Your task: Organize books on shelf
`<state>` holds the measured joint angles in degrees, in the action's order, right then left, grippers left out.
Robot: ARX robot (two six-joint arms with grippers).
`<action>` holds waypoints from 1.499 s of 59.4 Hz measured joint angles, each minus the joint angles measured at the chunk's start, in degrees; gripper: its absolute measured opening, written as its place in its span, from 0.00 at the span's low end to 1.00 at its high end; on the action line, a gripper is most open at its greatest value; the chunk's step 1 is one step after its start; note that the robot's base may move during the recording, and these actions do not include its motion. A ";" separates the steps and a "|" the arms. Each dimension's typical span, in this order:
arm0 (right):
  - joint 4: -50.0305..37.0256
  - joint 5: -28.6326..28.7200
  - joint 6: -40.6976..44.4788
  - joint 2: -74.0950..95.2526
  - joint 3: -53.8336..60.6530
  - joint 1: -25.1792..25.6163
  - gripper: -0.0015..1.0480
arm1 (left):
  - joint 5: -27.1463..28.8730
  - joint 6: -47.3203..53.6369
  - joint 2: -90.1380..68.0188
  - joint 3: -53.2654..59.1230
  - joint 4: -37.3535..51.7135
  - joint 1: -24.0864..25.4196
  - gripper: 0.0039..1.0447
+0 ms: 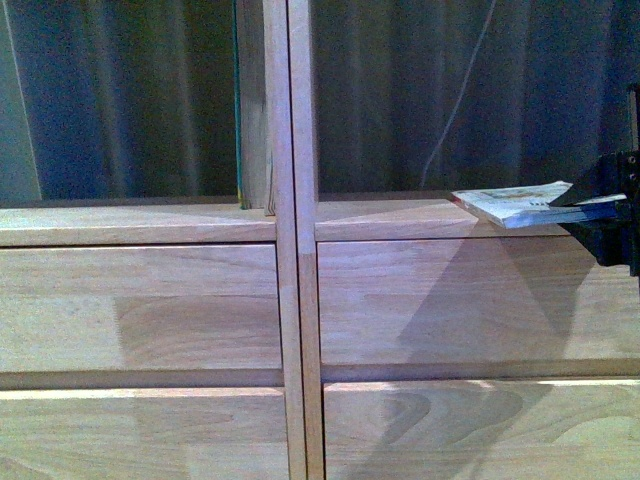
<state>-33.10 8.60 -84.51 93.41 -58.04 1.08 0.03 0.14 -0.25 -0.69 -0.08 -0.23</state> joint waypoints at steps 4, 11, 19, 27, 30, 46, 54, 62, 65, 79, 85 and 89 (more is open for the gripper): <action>-0.44 0.57 0.00 0.00 0.00 0.37 0.07 | 0.00 0.00 0.00 0.00 0.00 0.00 0.93; -2.82 3.45 0.00 -0.68 1.01 1.55 0.07 | -5.31 -1.18 -0.50 0.00 1.18 1.75 0.93; -7.34 9.73 0.02 -4.76 3.15 3.28 0.07 | -23.50 -3.56 -11.72 -3.50 12.68 14.16 0.93; -10.05 14.78 0.04 -10.27 3.26 3.98 0.07 | -28.44 -6.58 -27.50 -11.26 24.96 21.90 0.93; -11.45 16.76 0.07 -12.33 3.26 3.98 0.07 | -29.75 -8.09 -33.90 -14.88 28.41 23.21 0.93; -14.80 21.51 5.09 -17.51 1.64 1.75 0.07 | -34.16 -19.10 -57.37 -33.46 30.27 22.38 0.93; -15.58 22.45 9.40 -18.25 1.20 -0.85 0.07 | -38.21 -28.63 -65.90 -44.85 28.94 16.90 0.93; -17.03 22.69 12.41 -18.38 1.38 -3.78 0.07 | -39.80 -40.81 -72.98 -55.39 29.53 7.28 0.93; -17.55 22.49 12.66 -18.49 1.55 -4.63 0.07 | -38.97 -43.06 -74.95 -57.72 29.73 4.31 0.93; -17.90 22.23 15.02 -20.22 3.17 -10.97 0.07 | -35.93 -47.65 -81.81 -64.15 31.69 -6.64 0.93; -17.92 22.23 15.82 -20.87 4.02 -13.31 0.07 | -35.89 -49.35 -83.03 -64.94 34.27 -9.11 0.93; -18.36 22.29 16.31 -21.07 4.68 -14.62 0.07 | -36.22 -50.27 -83.23 -65.05 35.98 -10.75 0.93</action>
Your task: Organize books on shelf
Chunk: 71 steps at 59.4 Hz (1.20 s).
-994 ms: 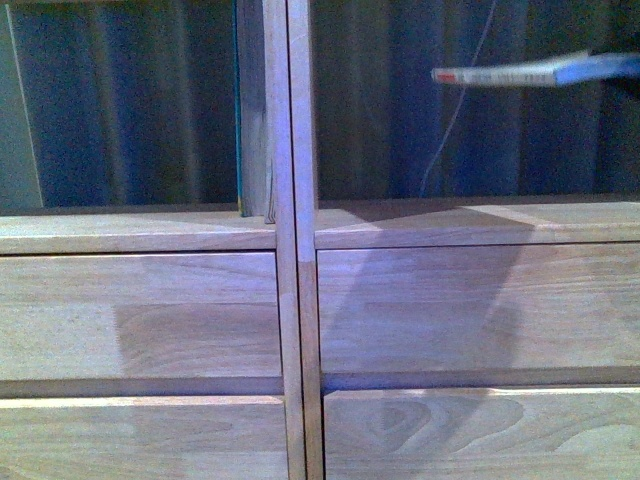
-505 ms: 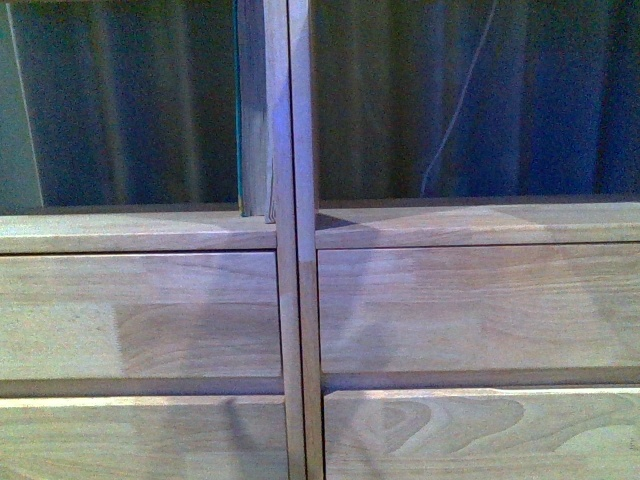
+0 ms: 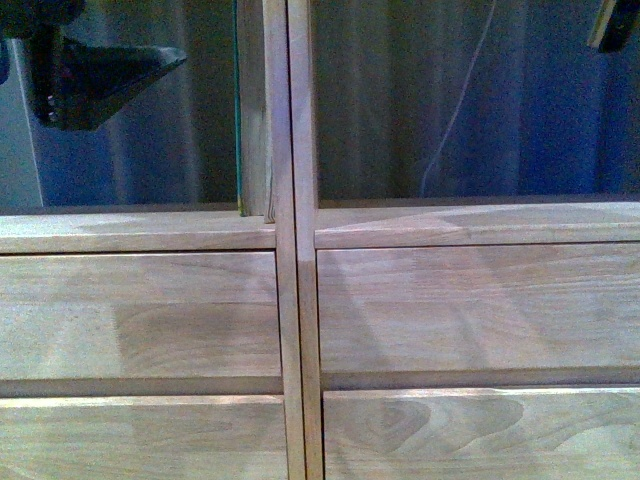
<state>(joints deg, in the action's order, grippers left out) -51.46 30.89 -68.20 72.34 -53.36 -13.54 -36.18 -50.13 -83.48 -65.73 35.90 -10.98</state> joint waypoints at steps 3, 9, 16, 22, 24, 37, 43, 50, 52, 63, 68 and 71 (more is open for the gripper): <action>-0.98 -0.04 -0.11 -0.02 0.55 -0.35 0.07 | -0.15 -0.24 0.00 0.02 1.53 -0.79 0.93; -4.59 0.24 -1.86 0.04 1.51 0.35 0.07 | -0.68 -1.92 0.00 0.48 5.75 -1.53 0.93; -5.88 0.50 -2.82 0.04 1.62 2.45 0.07 | -1.81 -3.39 0.11 2.58 10.29 -1.53 0.93; -6.40 0.66 -3.76 0.13 2.05 3.48 0.07 | -3.89 -5.40 -0.02 4.22 13.97 -1.46 0.93; -6.58 0.83 -4.02 0.15 2.27 3.61 0.07 | -4.33 -6.21 -0.13 4.44 15.30 -1.38 0.93; -7.10 2.01 -4.66 0.17 2.43 3.78 0.07 | -4.83 -8.98 -0.15 4.74 19.47 -1.53 0.93; -7.80 2.80 -4.96 0.15 2.95 3.54 0.07 | -5.57 -9.53 -0.22 4.72 19.78 -1.84 0.93; -8.63 4.04 -5.90 -0.11 4.46 2.86 0.07 | -5.88 -10.08 -0.48 4.59 19.71 -2.27 0.93; -8.76 4.61 -5.92 -0.35 5.07 2.58 0.07 | -5.90 -10.38 -0.68 4.39 19.71 -2.36 0.93; -9.73 7.21 -5.92 -2.36 8.44 0.42 0.07 | -6.27 -10.88 -1.38 3.13 18.75 -2.86 0.93; -10.58 7.82 -6.10 -3.08 9.51 -0.26 0.07 | -7.45 -11.39 -1.49 2.67 18.73 -3.37 0.93; -11.93 7.98 -7.15 -3.10 9.92 -0.28 0.07 | -7.96 -11.52 -1.57 2.62 18.84 -3.74 0.93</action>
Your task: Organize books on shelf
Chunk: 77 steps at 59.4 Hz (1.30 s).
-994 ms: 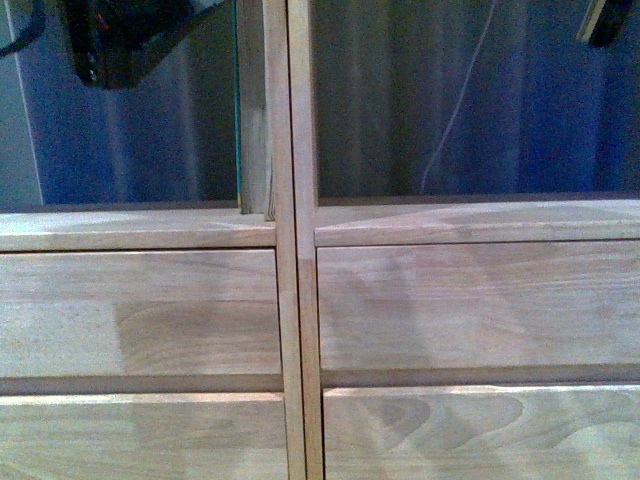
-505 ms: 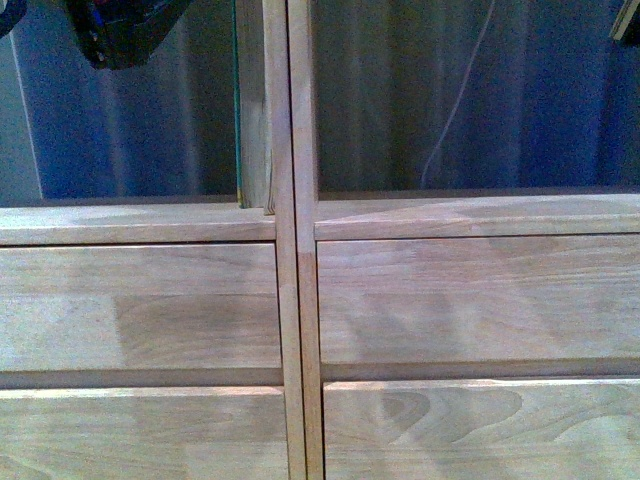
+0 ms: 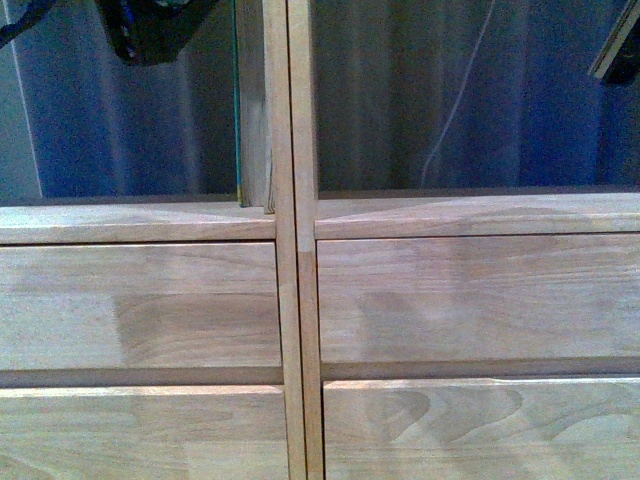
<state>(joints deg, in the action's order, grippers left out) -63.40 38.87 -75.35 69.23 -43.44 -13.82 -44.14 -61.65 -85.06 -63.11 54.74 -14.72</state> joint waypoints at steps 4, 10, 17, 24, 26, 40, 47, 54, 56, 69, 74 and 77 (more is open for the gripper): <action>-1.60 0.20 -0.87 0.02 0.24 0.07 0.07 | -0.63 -0.26 -0.07 0.00 0.13 -0.48 0.93; -3.39 1.11 -1.79 0.04 0.55 0.70 0.07 | -1.33 -0.94 -0.20 0.00 1.49 -0.96 0.93; -7.04 3.26 -4.26 0.22 1.11 1.64 0.07 | -2.27 -1.18 -0.20 -0.02 2.34 -1.68 0.75; -9.40 4.11 -5.64 0.24 1.99 1.77 0.07 | -2.86 -2.49 -0.20 -0.02 4.72 -2.14 0.55; -10.54 4.48 -6.16 0.26 2.16 1.77 0.07 | -3.37 -3.23 -0.20 -0.02 6.25 -2.23 0.48; -15.39 5.57 -7.72 0.59 2.62 1.73 0.07 | -4.68 -9.92 -0.15 0.52 16.06 -2.36 0.17; -15.96 5.66 -8.04 1.25 2.62 1.73 0.15 | -4.68 -12.72 0.07 1.09 18.58 -2.27 0.07; -15.93 5.55 -9.11 1.36 2.64 1.70 0.28 | -4.68 -13.88 0.09 1.90 20.09 -1.57 0.06; -15.93 5.55 -9.14 1.36 2.64 1.75 0.33 | -4.57 -14.29 0.09 2.23 20.26 -1.18 0.06; -16.46 6.86 -9.44 1.33 3.54 3.43 0.58 | -3.89 -14.14 1.31 3.72 19.23 1.60 0.06; -16.20 10.19 -8.55 0.90 4.87 6.62 0.75 | -1.92 -8.61 4.09 4.15 10.45 3.89 0.06; -13.86 13.62 -5.75 -0.59 6.34 11.08 0.86 | 1.31 -1.07 6.25 4.15 0.77 5.66 0.06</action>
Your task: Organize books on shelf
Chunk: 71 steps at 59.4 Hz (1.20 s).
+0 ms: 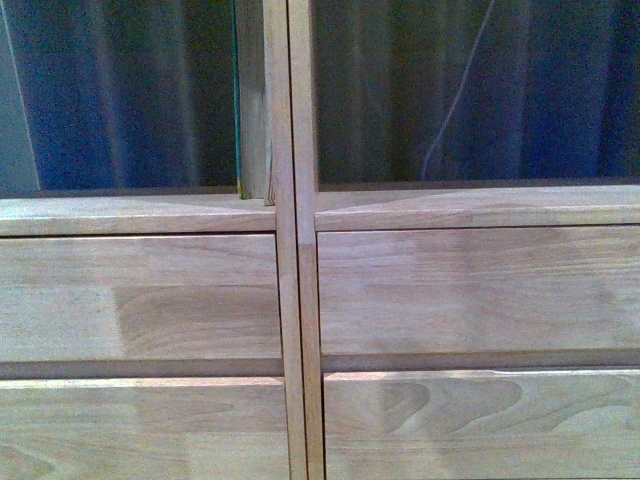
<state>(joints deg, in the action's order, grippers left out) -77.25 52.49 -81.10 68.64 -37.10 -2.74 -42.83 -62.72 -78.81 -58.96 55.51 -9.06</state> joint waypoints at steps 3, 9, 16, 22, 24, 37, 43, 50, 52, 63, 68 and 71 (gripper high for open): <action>7.17 0.63 5.95 -2.38 0.00 3.93 0.94 | 3.87 7.89 1.33 0.00 -7.98 1.57 0.06; 21.92 -1.42 19.06 -5.73 -1.38 8.90 0.93 | 10.10 20.06 1.86 0.02 -16.66 3.74 0.06; 37.40 -7.43 37.64 -7.76 -4.33 13.33 0.93 | 17.20 34.47 1.14 -0.04 -18.40 6.03 0.06; 42.03 -12.61 51.36 -9.20 -4.55 16.11 0.93 | 22.49 43.30 -0.39 -2.36 -18.14 7.30 0.06; 41.99 -13.75 54.93 -9.64 -4.48 16.48 0.93 | 23.96 45.77 -0.96 -3.21 -18.16 7.39 0.06; 41.46 -15.30 71.45 -14.69 -3.26 17.64 0.93 | 28.24 62.71 -8.44 -13.09 -20.83 6.75 0.06; 41.44 -15.32 73.07 -14.78 -3.23 17.66 0.93 | 29.40 66.95 -12.63 -17.73 -23.41 6.38 0.06; 58.25 -32.63 77.18 -17.84 -4.35 14.43 0.81 | 30.69 69.55 -17.29 -22.82 -26.01 5.79 0.06; 62.69 -36.92 78.01 -19.23 -3.04 13.60 0.76 | 30.82 70.12 -18.67 -24.35 -26.75 5.62 0.06; 63.87 -44.65 79.71 -25.14 6.84 10.99 0.51 | 32.44 71.43 -24.20 -30.97 -29.53 4.70 0.06; 62.34 -45.48 80.00 -27.21 10.86 10.03 0.40 | 33.14 71.41 -26.34 -33.68 -30.69 4.11 0.06; 61.59 -45.90 80.17 -28.44 12.90 9.51 0.33 | 33.46 71.43 -27.34 -34.93 -30.97 3.76 0.06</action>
<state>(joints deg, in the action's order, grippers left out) -15.66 6.59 -0.93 40.21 -24.21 6.76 -9.37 8.71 -106.15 -93.89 24.53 -5.30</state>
